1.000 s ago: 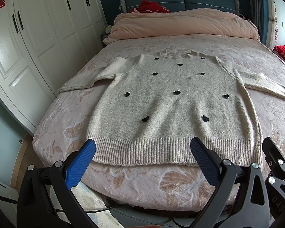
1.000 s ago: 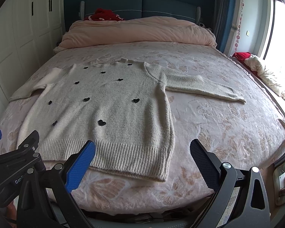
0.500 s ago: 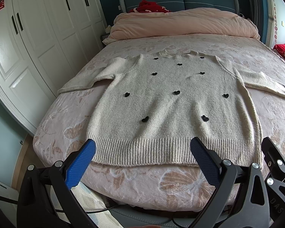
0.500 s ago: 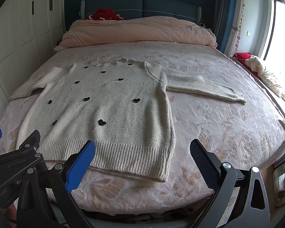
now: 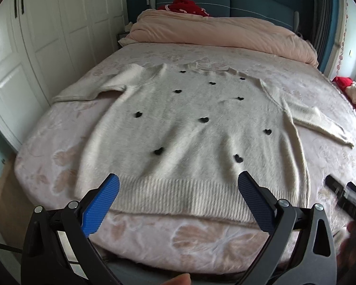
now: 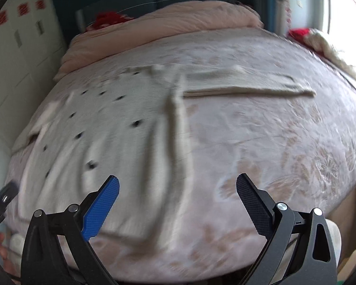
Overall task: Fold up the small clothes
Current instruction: 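Grasp a sweater sleeve with the right gripper and fold it across the body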
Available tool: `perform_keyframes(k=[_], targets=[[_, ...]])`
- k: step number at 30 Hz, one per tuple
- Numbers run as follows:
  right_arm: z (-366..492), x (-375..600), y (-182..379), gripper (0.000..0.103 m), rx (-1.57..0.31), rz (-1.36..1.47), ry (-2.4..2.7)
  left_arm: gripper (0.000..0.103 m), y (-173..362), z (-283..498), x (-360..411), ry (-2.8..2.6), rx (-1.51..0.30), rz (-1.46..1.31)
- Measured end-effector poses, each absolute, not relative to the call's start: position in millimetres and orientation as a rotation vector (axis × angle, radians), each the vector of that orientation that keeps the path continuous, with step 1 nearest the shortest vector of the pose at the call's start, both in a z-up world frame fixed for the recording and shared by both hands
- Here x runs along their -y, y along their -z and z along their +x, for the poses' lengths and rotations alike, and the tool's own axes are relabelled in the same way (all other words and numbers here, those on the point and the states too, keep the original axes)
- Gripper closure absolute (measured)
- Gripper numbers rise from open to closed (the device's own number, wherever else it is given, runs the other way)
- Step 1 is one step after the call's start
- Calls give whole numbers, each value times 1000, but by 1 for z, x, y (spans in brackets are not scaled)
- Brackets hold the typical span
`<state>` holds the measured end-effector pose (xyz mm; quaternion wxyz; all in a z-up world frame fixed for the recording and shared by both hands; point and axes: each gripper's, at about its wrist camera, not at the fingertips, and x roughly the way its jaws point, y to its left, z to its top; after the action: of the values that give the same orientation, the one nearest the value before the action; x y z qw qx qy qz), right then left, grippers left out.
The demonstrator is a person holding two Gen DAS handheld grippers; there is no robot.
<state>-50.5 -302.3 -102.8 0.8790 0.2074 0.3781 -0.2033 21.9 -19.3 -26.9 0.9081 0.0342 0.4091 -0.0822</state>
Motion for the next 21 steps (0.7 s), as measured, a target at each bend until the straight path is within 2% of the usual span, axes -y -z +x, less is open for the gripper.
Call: perform_keyframes(k=[1, 4, 9, 16, 20, 21], targets=[[-52, 328, 108, 13, -774, 478, 438, 5, 31, 27, 23, 186, -859, 62], [-50, 413, 127, 14, -712, 665, 446, 5, 44, 41, 29, 207, -908, 5], [-40, 534, 152, 14, -601, 850, 537, 5, 63, 62, 39, 206, -970, -144], [-8, 630, 192, 14, -543, 1008, 571, 5, 82, 79, 82, 266, -1008, -116], [0, 651, 201, 15, -480, 1026, 565, 5, 93, 86, 96, 328, -1049, -144], [5, 654, 201, 19, -471, 1025, 553, 5, 97, 89, 100, 358, -1062, -157]])
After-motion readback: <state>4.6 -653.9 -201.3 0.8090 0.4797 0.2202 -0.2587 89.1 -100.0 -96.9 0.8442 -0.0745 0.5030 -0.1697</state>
